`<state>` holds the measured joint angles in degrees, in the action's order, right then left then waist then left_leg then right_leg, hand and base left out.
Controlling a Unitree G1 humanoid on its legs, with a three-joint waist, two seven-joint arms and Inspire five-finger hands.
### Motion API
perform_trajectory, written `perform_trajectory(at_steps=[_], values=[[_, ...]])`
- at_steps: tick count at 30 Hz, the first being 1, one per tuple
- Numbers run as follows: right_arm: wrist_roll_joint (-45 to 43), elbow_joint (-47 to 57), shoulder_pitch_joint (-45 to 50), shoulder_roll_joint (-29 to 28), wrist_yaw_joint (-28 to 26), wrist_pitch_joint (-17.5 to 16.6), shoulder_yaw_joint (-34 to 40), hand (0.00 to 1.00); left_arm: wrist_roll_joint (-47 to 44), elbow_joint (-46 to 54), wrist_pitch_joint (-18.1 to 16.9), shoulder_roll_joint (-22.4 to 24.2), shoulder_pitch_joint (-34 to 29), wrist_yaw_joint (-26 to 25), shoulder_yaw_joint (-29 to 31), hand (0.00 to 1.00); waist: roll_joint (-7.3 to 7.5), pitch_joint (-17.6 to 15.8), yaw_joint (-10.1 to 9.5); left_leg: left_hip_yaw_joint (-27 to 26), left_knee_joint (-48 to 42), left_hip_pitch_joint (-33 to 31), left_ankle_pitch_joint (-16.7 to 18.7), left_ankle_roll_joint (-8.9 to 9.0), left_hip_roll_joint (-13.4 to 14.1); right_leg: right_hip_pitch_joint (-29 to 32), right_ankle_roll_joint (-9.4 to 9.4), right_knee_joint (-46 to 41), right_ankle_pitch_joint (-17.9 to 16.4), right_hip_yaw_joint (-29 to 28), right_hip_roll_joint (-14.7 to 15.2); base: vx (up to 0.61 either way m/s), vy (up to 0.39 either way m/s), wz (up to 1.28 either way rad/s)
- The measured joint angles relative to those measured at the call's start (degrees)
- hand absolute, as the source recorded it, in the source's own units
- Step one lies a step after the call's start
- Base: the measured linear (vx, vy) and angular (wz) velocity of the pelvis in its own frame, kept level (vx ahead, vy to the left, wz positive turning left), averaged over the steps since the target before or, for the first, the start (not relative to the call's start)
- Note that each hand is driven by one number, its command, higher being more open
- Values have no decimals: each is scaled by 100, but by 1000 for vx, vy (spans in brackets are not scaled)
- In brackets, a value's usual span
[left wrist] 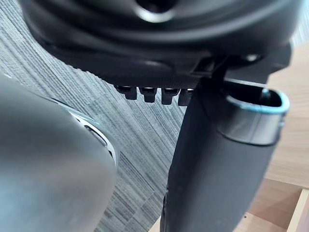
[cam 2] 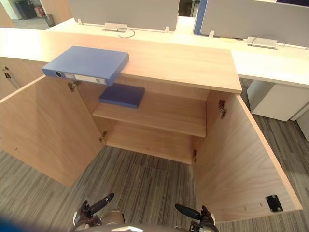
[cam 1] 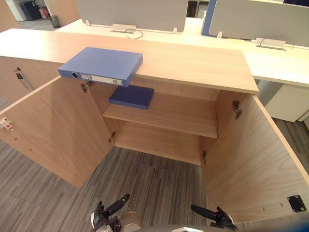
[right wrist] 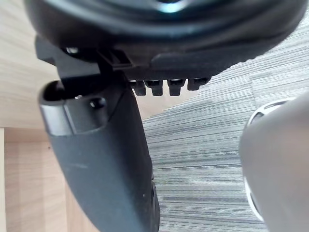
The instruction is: Walk over to the cabinet, pick up the folder, carry it to the office cabinet, place the folder inside the office cabinet, then close the office cabinet door
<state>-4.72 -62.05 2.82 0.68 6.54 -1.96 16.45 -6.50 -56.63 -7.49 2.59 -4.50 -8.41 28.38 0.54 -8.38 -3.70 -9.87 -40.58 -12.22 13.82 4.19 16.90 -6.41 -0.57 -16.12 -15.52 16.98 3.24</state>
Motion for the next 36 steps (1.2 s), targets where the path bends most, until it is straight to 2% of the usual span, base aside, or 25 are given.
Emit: perform_trajectory(at_steps=[2, 3, 4, 5, 6, 7, 8, 10, 14, 15, 16, 18, 19, 20, 22, 23, 24, 26, 27, 28, 29, 30, 33, 35, 36], values=[[-4, -106, -119, -7, 26, 1, 41, 100, -25, 22, -4, -9, 2, -114, -22, 100, 19, 6, -26, 259, 1010, 29, -91, -129, -38, 30, -161, 70, 89, -210, 156, 161, 249, -50], [-5, -192, -133, -7, 59, 2, 70, 100, -40, 30, 0, -28, 0, -192, -47, 100, 46, 16, -24, 489, 1723, 95, -331, -119, -73, 20, -325, 136, 130, -291, 304, 160, 259, -30], [-6, -242, -132, -18, 78, 4, 101, 100, -54, 33, 2, -47, -2, -238, -57, 100, 71, 15, -20, 476, 1951, 170, -670, -37, -123, -3, -425, 166, 156, -318, 406, 250, 431, -12], [-51, -348, -113, -62, 125, 15, 208, 100, -59, 34, 5, -91, -20, -342, -112, 100, 196, 40, 9, 358, 2322, 386, -1027, 270, -434, -47, -629, 341, 219, -322, 665, 258, 423, 6], [-129, -422, -116, -154, 126, 38, 260, 100, -75, 79, -12, -215, -71, -489, -183, 100, 358, 124, 45, 284, 2515, 420, -1097, 217, -701, -88, -741, 638, 395, -305, 845, 254, 408, 9], [-188, -469, -121, -189, 125, 44, 263, 100, -80, 88, -13, -272, -98, -561, -253, 100, 401, 148, 39, 286, 2504, 405, -1096, 216, -783, -117, -744, 775, 496, -299, 900, 180, 268, 2], [-217, -544, -186, -217, 105, 53, 264, 100, -88, 91, 8, -346, -152, -665, -329, 100, 450, 171, 42, 373, 2502, 418, -1095, 213, -953, -211, -922, 987, 727, -309, 1033, 116, 182, -5], [-238, -512, -202, -196, 115, 32, 270, 100, -151, 247, 8, -349, -308, -805, -642, 100, 420, 236, 53, 403, 2731, 579, -1101, 182, -1156, -256, -1081, 1090, 958, -336, 1211, 91, 177, -10], [-329, -508, -161, -19, 142, 38, 281, 100, -186, 562, 5, -134, -532, -880, -949, 100, 190, 264, 73, 224, 3352, 1059, -1191, -137, -1510, 22, -1144, 499, 1032, -636, 1577, 37, 208, -26], [-345, -434, -133, 59, 164, 45, 390, 100, -180, 601, 3, -44, -563, -866, -1036, 100, 78, 247, 83, 143, 3524, 1272, -1203, -225, -1629, 296, -1138, -134, 1028, -860, 1731, 1, 242, -43], [-345, -357, -101, 97, 168, 53, 496, 100, -168, 680, 6, -18, -614, -859, -1111, 100, 71, 216, 104, 67, 3734, 1558, -1173, -263, -1777, 669, -959, -1003, 977, -1014, 1965, -9, 271, -43], [-440, -279, -23, 108, 167, 77, 522, 100, -116, 732, 4, -10, -679, -834, -1141, 100, 120, 181, 150, -8, 3927, 1889, -1124, -346, -2014, 976, -219, -1948, 1024, -908, 2329, -23, 179, -24], [-437, -240, 22, 100, 168, 70, 503, 100, -115, 743, 3, -19, -710, -834, -1136, 100, 131, 189, 173, -26, 3966, 1965, -1115, -384, -2051, 1020, -52, -2102, 1069, -852, 2401, -9, 126, -13], [-436, -168, 35, 77, 177, 62, 476, 100, -114, 752, -2, -60, -755, -815, -1127, 100, 157, 200, 234, -32, 4025, 2073, -1109, -474, -2064, 1019, 38, -2257, 1071, -712, 2439, 10, 121, -10], [-435, -119, 25, 8, 193, 49, 424, 100, -115, 732, 0, -120, -755, -750, -1105, 100, 168, 170, 264, -24, 4082, 2151, -1109, -544, -1983, 1083, -255, -2396, 718, -504, 2211, 51, 49, -8], [-434, -113, -3, -9, 172, 48, 344, 100, -115, 666, -4, -146, -723, -721, -1099, 100, 177, 136, 271, -22, 4098, 2146, -1121, -563, -1874, 1206, -355, -2461, 338, -361, 1892, 103, -75, -5], [-436, -98, -36, -28, 170, 40, 202, 100, -107, 510, 2, -147, -614, -675, -1032, 100, 167, 100, 274, -20, 4079, 2163, -1116, -554, -1743, 1375, -294, -2450, 35, -194, 1432, 119, -114, -3], [-440, -89, -70, -50, 175, 40, 142, 100, -101, 358, 6, -142, -510, -594, -920, 100, 181, 57, 273, -12, 4021, 2211, -1084, -501, -1663, 1465, -250, -2305, -42, -157, 1097, 101, -162, 7], [-434, -75, -60, -78, 174, 32, -8, 100, -92, 318, 3, -150, -474, -522, -837, 100, 265, 40, 274, 5, 3928, 2250, -1042, -364, -1678, 1416, -133, -1666, 60, -165, 888, 174, -254, 9], [-442, -80, -41, -41, 168, 20, -1, 100, -27, 200, -2, -102, -400, -427, -742, 100, 263, 23, 260, 43, 3854, 2299, -957, -266, -1654, 1257, 119, -1446, -37, -24, 808, 177, -259, 9], [-436, -68, -37, -13, 155, 13, -17, 100, -19, 136, 4, -44, -368, -388, -678, 100, 177, 26, 260, 72, 3827, 2256, -958, -263, -1589, 1183, 130, -1346, -26, 5, 730, 149, -207, 4], [-424, -27, -38, 65, 137, -28, -39, 100, 6, 87, 9, 80, -347, -301, -559, 100, 1, 61, 261, 86, 3772, 2205, -881, -139, -1399, 1139, 164, -1150, -22, 75, 516, 96, -159, 5], [-424, -65, -36, 118, 117, -5, -102, 100, -4, 70, 14, 141, -327, -188, -421, 100, -69, 79, 226, 99, 3492, 2013, -725, 90, -1082, 1023, 232, -826, 9, 202, 194, 114, -192, 8], [-422, -82, -34, 81, 122, 7, -102, 100, 9, 85, 43, 101, -275, -74, -316, 100, -67, 38, 215, 167, 2538, 1611, -432, 227, -784, 740, 319, -436, 61, 329, -63, 94, -178, 21], [-421, -59, -24, 73, 117, -1, -158, 100, 11, 106, 62, 94, -178, -56, -157, 100, -10, -57, 207, 274, 1255, 1030, -234, 250, -543, 522, 357, -236, 83, 375, -212, 101, -207, 11]])
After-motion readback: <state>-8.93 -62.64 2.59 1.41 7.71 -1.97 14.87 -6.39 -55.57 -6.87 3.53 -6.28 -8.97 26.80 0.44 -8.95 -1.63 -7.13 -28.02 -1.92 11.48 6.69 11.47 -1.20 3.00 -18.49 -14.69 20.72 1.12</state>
